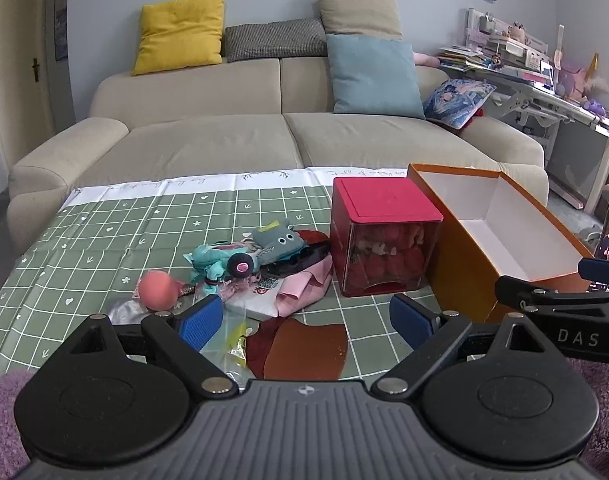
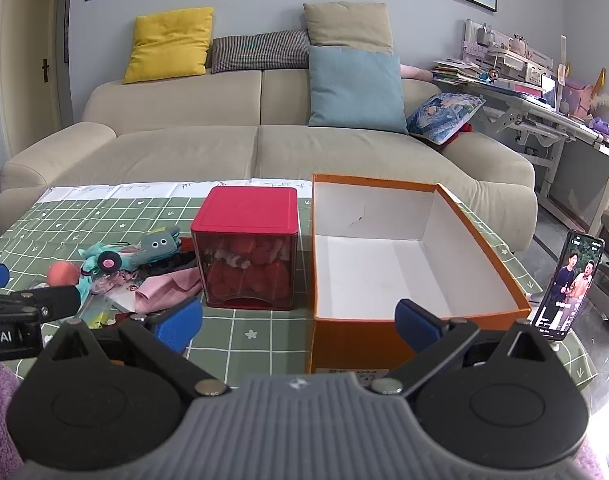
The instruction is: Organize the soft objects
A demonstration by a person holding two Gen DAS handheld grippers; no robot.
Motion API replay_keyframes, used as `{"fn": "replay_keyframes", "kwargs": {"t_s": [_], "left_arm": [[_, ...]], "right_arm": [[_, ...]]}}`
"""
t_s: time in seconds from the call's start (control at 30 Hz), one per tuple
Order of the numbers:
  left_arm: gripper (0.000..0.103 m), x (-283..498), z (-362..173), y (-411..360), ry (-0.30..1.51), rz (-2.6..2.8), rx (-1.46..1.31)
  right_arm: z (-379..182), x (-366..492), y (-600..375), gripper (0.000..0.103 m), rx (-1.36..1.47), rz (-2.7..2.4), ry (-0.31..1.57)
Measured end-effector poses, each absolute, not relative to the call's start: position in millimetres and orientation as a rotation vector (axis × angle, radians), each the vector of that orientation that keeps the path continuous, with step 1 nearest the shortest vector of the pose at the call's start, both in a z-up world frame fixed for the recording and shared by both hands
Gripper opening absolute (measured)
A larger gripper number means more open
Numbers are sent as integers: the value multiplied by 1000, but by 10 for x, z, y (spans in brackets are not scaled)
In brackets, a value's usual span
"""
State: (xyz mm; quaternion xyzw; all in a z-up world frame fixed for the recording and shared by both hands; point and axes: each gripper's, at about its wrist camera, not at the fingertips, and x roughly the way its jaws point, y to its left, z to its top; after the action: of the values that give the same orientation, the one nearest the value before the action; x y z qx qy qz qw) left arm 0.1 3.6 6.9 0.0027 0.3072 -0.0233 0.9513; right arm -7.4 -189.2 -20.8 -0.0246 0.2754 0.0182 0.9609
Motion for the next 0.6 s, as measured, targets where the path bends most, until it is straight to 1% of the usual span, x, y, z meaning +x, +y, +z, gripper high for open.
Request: {"fn": "replay_keyframes", "kwargs": {"t_s": [0.17, 0.23, 0.6], "left_arm": [[103, -7, 62, 37, 621, -50, -1], [101, -10, 58, 35, 622, -49, 0], [100, -14, 66, 17, 621, -59, 14]], "right_arm": [[-224, -59, -1904, 100, -47, 37, 561], [-228, -75, -1906, 100, -48, 38, 559], [-237, -78, -1891, 101, -47, 38, 566]]}}
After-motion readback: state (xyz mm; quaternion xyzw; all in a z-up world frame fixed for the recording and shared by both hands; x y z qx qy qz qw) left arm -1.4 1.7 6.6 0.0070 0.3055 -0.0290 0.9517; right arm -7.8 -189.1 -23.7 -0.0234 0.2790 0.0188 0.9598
